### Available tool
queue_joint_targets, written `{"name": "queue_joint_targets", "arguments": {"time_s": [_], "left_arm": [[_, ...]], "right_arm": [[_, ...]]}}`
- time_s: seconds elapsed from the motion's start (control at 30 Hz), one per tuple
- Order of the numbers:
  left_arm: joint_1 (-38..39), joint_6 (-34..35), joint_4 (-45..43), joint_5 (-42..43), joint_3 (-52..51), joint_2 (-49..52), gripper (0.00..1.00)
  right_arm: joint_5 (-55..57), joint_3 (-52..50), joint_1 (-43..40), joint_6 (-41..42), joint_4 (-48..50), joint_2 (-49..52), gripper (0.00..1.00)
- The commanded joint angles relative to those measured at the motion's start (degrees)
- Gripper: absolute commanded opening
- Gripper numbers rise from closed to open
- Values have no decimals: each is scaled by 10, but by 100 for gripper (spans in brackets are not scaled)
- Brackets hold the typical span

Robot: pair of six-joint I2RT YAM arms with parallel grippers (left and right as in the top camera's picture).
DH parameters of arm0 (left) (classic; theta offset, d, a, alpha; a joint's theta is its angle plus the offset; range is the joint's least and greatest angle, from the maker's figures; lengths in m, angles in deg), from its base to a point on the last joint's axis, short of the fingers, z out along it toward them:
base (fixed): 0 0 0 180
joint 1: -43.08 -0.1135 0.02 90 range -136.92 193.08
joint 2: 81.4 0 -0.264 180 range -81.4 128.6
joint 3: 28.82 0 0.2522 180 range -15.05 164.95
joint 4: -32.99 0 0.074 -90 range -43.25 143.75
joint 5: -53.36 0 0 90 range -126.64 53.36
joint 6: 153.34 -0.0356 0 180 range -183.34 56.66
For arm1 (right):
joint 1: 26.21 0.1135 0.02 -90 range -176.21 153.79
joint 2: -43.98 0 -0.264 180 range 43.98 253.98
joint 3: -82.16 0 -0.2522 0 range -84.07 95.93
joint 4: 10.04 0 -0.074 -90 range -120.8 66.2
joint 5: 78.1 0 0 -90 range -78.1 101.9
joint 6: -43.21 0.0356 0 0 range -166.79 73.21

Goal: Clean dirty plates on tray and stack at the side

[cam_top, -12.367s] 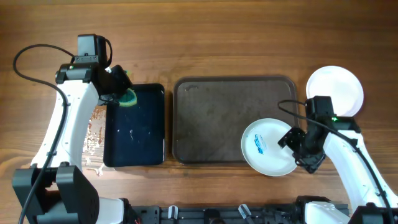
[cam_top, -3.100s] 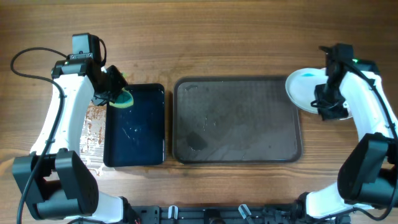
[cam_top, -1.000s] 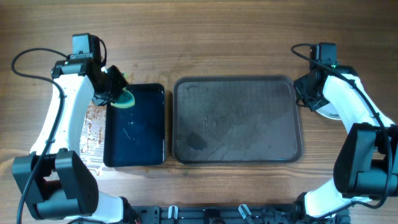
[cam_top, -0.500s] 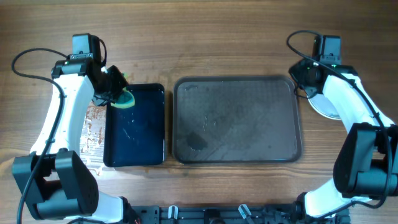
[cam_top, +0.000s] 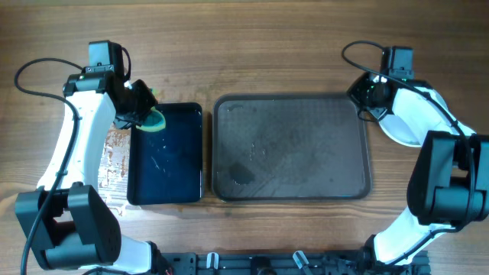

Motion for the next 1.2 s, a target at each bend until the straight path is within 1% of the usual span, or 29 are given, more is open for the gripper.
{"name": "queue_joint_targets", "arguments": {"time_s": [0.0,0.03,0.1,0.2,0.27,0.3,0.4,0.53,0.57,0.6,0.63,0.67,0.7,0.73,0.77,0.8,0.83,0.9,0.97,1.0,1.03,1.1,1.17], "left_arm": [[4,-41,2,22,13,4,4],[9,-51,14,39,13,4,4],[34,-58,36,39,1,4,4],[89,-50,29,37,-51,4,4],[116,2,12,13,-88,4,4],[119,27,-9,15,-115,4,4],[117,34,-42,24,-167,4,4],[117,46,-48,15,-176,4,4],[117,46,-48,15,-176,4,6],[117,44,-50,15,-176,4,28],[117,42,-52,15,-176,4,47],[117,42,-55,15,-176,4,61],[117,42,-57,15,-176,4,66],[117,42,-57,15,-176,4,86],[117,42,-57,10,-175,4,100],[117,42,-54,-6,-170,0,100],[117,41,-47,-23,-162,-10,100],[117,-1,-9,-68,-123,-53,100],[117,-43,19,-75,-92,-92,100],[117,-49,50,-89,-68,-133,100],[117,-49,64,-101,-61,-165,100],[117,-49,75,-103,-61,-209,99],[118,-49,102,-103,-61,-295,97]], "right_arm": [[4,34,37,-113,-21,-83,4],[22,34,51,-129,-30,-120,5],[40,34,72,-137,-56,-200,4],[35,34,81,-150,-114,-295,5],[35,34,88,-161,-167,-340,5],[35,34,95,-161,-196,-360,5],[35,34,121,-162,-248,-391,5],[35,34,172,-162,-270,-397,5],[35,34,187,-162,-271,-397,9],[36,34,194,-162,-270,-397,16],[38,34,199,-162,-268,-397,29],[38,34,199,-162,-268,-397,32],[38,34,199,-162,-269,-397,33],[37,34,199,-165,-269,-397,46],[38,34,199,-176,-269,-397,55],[46,34,199,-187,-268,-398,61],[63,34,199,-192,-268,-403,63],[115,34,200,-192,-263,-431,63],[179,34,203,-192,-250,-470,63],[233,34,203,-192,-239,-511,63],[259,34,203,-203,-233,-541,63],[263,34,203,-238,-224,-582,64],[276,34,203,-254,-228,-645,65]]}}
